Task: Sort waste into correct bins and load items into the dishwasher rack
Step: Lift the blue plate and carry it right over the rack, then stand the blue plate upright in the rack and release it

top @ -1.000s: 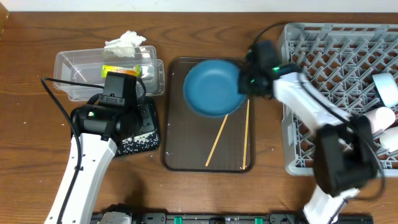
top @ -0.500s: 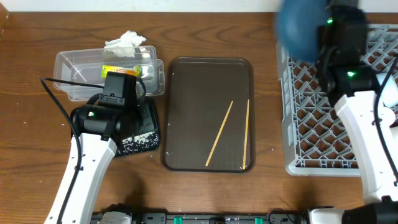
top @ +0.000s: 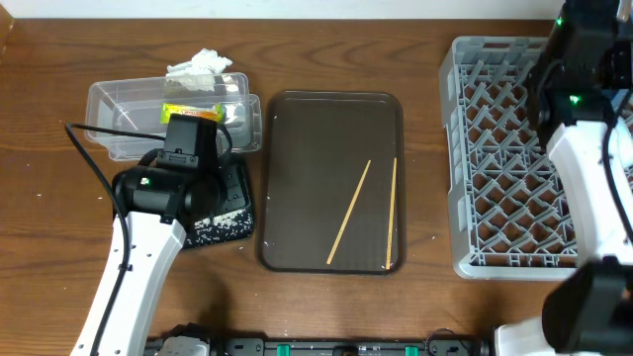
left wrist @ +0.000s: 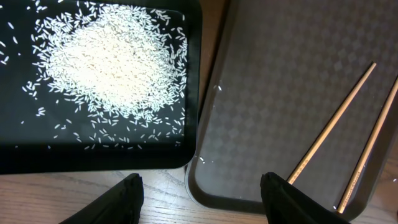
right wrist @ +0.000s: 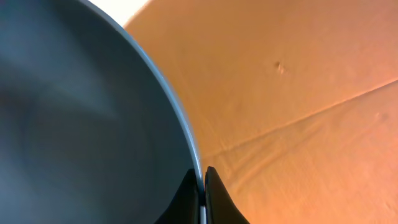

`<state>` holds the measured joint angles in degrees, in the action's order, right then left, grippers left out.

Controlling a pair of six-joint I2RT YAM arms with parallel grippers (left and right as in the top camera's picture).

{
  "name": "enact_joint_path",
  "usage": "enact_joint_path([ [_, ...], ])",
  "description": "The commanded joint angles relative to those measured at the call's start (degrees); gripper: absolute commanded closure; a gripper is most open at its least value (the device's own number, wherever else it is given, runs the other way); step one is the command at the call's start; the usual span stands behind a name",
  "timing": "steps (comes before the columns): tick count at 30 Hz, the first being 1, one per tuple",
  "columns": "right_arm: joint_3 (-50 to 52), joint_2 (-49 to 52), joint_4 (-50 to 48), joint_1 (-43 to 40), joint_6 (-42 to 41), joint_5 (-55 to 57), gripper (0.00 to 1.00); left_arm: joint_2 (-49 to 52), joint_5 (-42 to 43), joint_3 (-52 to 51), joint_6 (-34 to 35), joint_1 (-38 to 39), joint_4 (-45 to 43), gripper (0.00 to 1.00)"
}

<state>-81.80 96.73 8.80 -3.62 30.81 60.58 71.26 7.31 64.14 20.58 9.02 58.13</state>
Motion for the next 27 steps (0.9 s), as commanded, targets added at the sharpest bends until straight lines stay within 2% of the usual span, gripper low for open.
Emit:
enact_joint_path([
  [1, -0.09, 2.25, -0.24, -1.11, -0.55, 3.76, 0.99, 0.22, -0.31, 0.15, -0.11, -0.26, 0.15, 0.36],
  [7, 0.11, 4.68, 0.44, -0.92, -2.14, 3.74, 0.99, 0.22, -0.31, 0.15, -0.13, -0.26, 0.13, 0.36],
  [17, 1.29, 4.87, 15.1, 1.7, -20.57, 2.32, 0.99, 0.22, -0.31, 0.15, -0.13, -0.26, 0.09, 0.36],
  [20, 1.29, 4.87, 19.39, 3.78, -23.67, 2.32, 0.98, 0.22, -0.31, 0.13, -0.11, -0.26, 0.11, 0.36],
  [27, 1.29, 4.87, 27.91, 7.74, -28.57, 1.73, 0.8, 0.22, -0.31, 0.13, -0.11, -0.26, 0.11, 0.36],
])
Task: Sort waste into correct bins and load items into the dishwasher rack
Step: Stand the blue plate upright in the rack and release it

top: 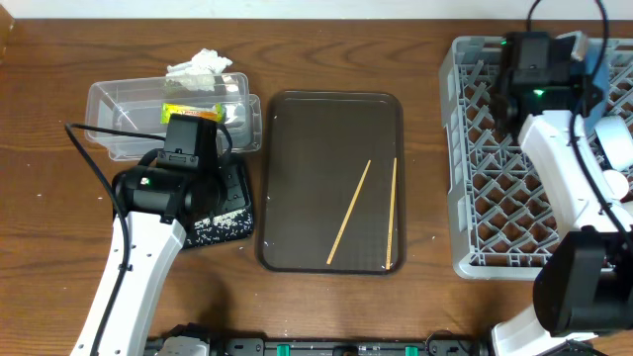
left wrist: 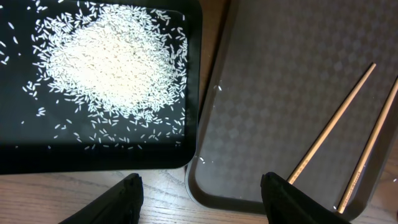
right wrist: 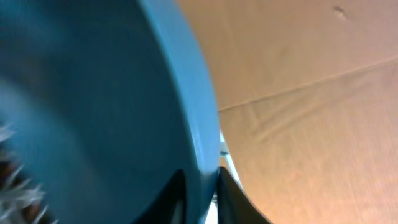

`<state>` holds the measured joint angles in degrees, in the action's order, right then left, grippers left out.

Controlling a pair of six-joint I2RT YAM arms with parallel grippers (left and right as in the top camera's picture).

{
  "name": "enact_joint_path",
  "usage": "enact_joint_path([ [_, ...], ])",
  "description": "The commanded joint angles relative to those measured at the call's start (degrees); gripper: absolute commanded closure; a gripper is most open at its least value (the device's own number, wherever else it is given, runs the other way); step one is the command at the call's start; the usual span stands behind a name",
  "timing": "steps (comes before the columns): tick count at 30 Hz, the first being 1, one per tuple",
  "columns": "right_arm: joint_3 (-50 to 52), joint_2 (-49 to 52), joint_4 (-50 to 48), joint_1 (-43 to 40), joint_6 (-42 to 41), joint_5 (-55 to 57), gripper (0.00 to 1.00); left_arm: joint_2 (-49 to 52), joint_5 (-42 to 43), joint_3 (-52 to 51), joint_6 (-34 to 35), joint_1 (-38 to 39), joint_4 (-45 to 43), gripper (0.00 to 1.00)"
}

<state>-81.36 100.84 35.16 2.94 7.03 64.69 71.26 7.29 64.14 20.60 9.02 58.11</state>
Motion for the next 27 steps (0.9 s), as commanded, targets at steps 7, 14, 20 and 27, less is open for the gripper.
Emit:
enact_joint_path([
  [7, 0.85, 0.74, 9.92, 1.57, -6.43, -14.19, 0.36, 0.22, -0.28, 0.13, -0.15, -0.26, 0.22, 0.36],
  [14, 0.79, -1.95, 10.97, 1.77, -7.13, -15.15, 0.11, 0.22, -0.28, 0.13, -0.15, -0.26, 0.33, 0.36],
  [20, 0.79, -10.14, 10.93, 1.95, -6.95, -27.23, 0.04, 0.22, -0.28, 0.15, -0.15, -0.26, 0.35, 0.36],
  [27, 0.79, -17.4, 11.58, 4.5, -7.72, -63.25, 0.23, 0.22, -0.28, 0.13, -0.15, -0.26, 0.35, 0.36],
])
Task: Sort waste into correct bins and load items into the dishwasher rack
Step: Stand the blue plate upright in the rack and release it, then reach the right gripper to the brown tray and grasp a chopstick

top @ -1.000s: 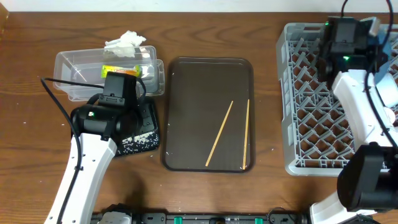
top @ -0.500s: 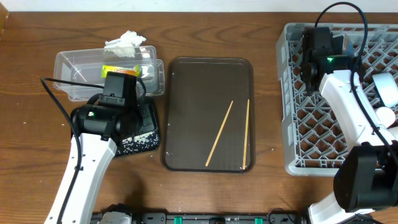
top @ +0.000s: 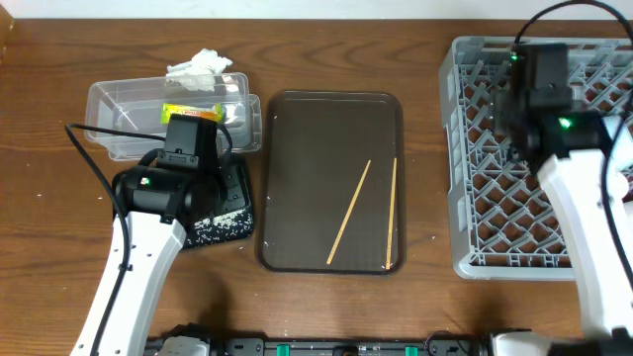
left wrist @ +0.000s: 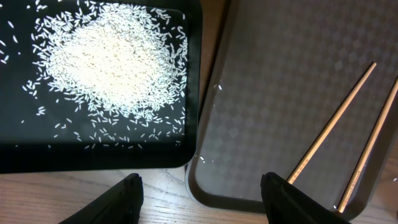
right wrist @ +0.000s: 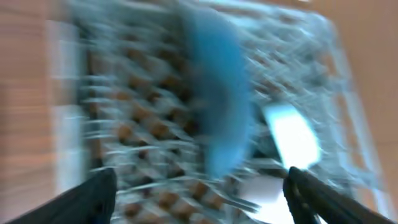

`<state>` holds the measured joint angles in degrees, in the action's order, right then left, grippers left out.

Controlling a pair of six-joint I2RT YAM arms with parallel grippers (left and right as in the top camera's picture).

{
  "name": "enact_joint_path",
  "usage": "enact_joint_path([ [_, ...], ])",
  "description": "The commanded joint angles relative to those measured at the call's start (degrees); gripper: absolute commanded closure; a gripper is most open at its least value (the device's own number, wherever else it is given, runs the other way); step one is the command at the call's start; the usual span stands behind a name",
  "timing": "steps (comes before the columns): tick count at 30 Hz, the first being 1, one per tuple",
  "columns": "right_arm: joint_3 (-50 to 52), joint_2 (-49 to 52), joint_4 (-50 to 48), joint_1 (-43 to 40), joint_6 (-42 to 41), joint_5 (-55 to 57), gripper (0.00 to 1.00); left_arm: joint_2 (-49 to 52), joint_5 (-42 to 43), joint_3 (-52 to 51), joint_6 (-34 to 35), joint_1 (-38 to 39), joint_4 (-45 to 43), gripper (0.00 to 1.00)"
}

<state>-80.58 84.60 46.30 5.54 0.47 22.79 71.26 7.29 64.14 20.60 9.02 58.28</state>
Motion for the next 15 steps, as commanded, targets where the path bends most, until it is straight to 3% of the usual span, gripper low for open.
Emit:
enact_joint_path([
  [1, 0.0, -1.25, 0.7, 2.64, -2.36, -25.33, 0.24, 0.22, -0.28, 0.15, -0.13, -0.26, 0.17, 0.36],
  [7, 0.09, 1.38, 5.6, 9.05, -8.79, -30.56, 0.27, 0.22, -0.28, 0.15, -0.15, -0.26, 0.17, 0.36],
  [15, 0.09, 11.89, 10.58, 18.08, -13.49, -29.9, 0.42, 0.22, -0.28, 0.13, -0.15, -0.26, 0.2, 0.36],
])
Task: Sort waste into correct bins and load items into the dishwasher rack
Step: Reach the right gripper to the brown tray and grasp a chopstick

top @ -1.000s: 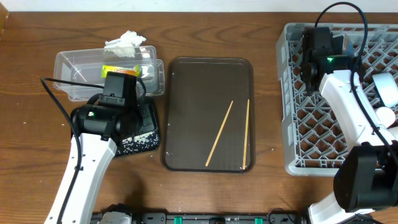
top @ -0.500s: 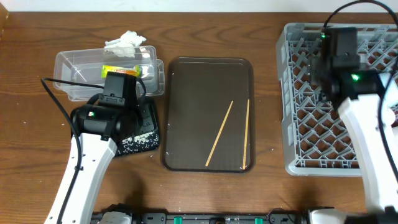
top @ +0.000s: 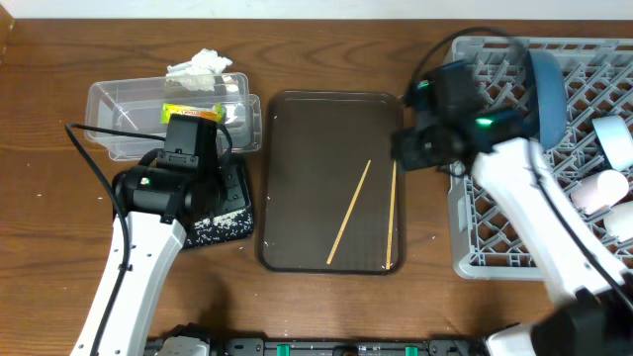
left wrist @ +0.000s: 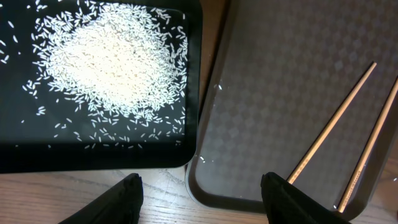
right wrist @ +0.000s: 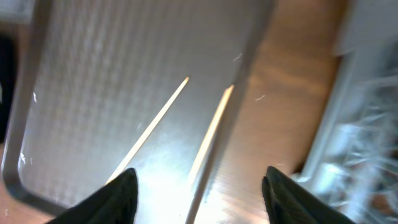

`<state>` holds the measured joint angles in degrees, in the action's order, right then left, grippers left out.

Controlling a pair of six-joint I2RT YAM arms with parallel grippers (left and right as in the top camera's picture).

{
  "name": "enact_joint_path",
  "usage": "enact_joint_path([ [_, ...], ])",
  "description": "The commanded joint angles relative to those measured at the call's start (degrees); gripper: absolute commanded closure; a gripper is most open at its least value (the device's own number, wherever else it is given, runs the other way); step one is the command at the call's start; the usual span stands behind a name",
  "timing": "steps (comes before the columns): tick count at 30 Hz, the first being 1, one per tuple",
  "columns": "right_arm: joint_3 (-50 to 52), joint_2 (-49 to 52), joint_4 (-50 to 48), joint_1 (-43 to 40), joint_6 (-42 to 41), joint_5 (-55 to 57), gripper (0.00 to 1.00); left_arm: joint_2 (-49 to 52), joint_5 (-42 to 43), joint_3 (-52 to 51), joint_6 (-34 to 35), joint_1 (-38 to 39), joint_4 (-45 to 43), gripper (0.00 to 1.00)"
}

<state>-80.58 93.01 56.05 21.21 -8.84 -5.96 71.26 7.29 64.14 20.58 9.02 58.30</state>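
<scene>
Two wooden chopsticks (top: 349, 212) (top: 393, 213) lie on the brown tray (top: 297, 148); they also show in the left wrist view (left wrist: 333, 121) and, blurred, in the right wrist view (right wrist: 152, 130). My right gripper (top: 409, 150) (right wrist: 199, 186) hangs open and empty over the tray's right edge, beside the grey dishwasher rack (top: 475, 247). A blue dish (top: 547, 94) stands on edge in the rack. My left gripper (top: 229, 188) (left wrist: 199, 186) is open and empty above the gap between the brown tray and the black tray of rice (left wrist: 99, 68).
A clear bin (top: 119, 109) holding a yellow wrapper (top: 190, 109) sits at the back left, with a crumpled tissue (top: 198, 67) behind it. White cups (top: 615, 138) (top: 593, 193) rest in the rack's right side. A strip of bare wood separates tray and rack.
My right gripper, open over the rack then, has moved left and now hangs over the brown tray's right edge. The blue dish stays in the rack. The left arm is unchanged.
My right gripper was shut on the blue dish's rim at the far right, then still held it lower over the rack. Then it was open, with the dish standing in the rack. Now it is over the chopstick tray. My left gripper stayed open throughout.
</scene>
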Motion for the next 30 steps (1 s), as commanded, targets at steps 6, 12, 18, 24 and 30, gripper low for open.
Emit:
enact_joint_path([
  [6, 0.09, 13.35, 4.94, 7.02, -13.77, 1.49, 0.45, 0.22, -0.28, 0.15, -0.13, -0.26, 0.22, 0.36],
  [12, 0.09, 20.76, 6.36, 8.7, -16.39, 3.13, 0.45, 0.22, -0.28, 0.13, -0.13, -0.26, 0.22, 0.36],
  [18, 0.13, 24.35, 6.01, 8.72, -18.21, 3.15, 0.45, 0.22, -0.28, 0.15, -0.13, -0.26, 0.2, 0.36],
  [24, 2.19, 24.76, 3.87, 8.87, -19.02, 3.1, 0.49, 0.22, -0.31, 0.13, -0.13, -0.26, 0.2, 0.36],
  [30, 6.73, 24.76, 0.04, 8.85, -21.16, 1.97, 0.58, 0.22, -0.31, 0.13, -0.13, -0.26, 0.2, 0.36],
])
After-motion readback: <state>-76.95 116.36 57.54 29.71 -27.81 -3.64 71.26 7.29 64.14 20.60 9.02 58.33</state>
